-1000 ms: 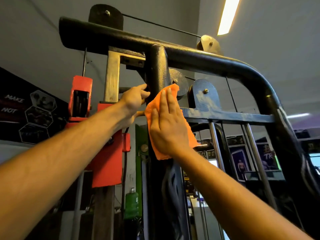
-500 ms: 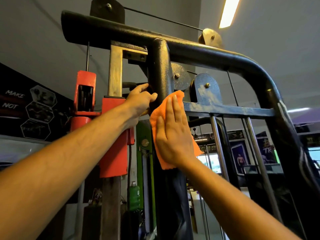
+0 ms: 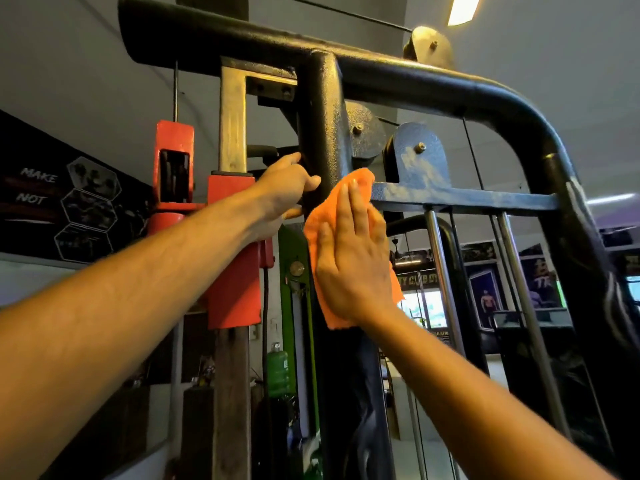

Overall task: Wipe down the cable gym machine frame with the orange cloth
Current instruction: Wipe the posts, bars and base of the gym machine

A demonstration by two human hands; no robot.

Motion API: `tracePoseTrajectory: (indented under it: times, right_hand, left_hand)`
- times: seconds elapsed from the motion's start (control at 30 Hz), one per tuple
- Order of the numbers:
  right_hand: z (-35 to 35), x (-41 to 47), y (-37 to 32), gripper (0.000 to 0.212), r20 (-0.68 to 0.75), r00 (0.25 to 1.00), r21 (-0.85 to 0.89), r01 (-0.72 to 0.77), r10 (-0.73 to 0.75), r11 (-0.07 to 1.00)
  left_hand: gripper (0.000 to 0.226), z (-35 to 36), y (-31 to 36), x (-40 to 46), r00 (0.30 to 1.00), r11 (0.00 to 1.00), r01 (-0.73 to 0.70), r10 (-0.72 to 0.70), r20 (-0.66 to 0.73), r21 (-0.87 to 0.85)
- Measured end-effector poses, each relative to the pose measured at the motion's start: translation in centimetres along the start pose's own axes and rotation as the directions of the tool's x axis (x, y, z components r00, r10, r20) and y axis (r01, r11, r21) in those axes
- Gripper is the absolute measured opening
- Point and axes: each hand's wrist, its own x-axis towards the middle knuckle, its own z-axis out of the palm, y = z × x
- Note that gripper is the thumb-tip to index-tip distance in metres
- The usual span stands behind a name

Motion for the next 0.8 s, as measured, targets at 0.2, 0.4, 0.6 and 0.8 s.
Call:
tracePoseTrajectory:
  times: [0.2, 0.4, 0.6, 0.8]
  right_hand:
    - [0.0, -1.8, -0.4, 0.073, -0.009, 1.0, 0.065, -0.029, 0.03, 0.997]
    - [-0.2, -6.9, 0.7, 0.074, 0.031, 0.999, 0.058, -0.031, 0.029, 0.998]
    - [-0.6, 0.2, 0.1, 0.072, 0.047, 0.997, 0.089, -0.059, 0.055, 0.994]
    - [-0.1, -10.6, 1.0, 0.073, 0.025, 1.0, 0.117, 0.004, -0.007, 0.993]
  left_hand:
    - [0.085, -0.7, 0.0, -0.4, 0.999, 0.998, 0.03, -0.032, 0.032, 0.053]
    - [0.076, -0.3, -0.2, -1.5, 0.998, 0.997, 0.061, -0.063, 0.024, 0.041]
    - [0.072, 0.1, 0.0, -2.5, 0.999, 0.999, 0.044, -0.045, 0.028, 0.024]
    - [0.074, 1.2, -2.5, -4.6, 0.998, 0.998, 0.065, -0.066, 0.019, 0.024]
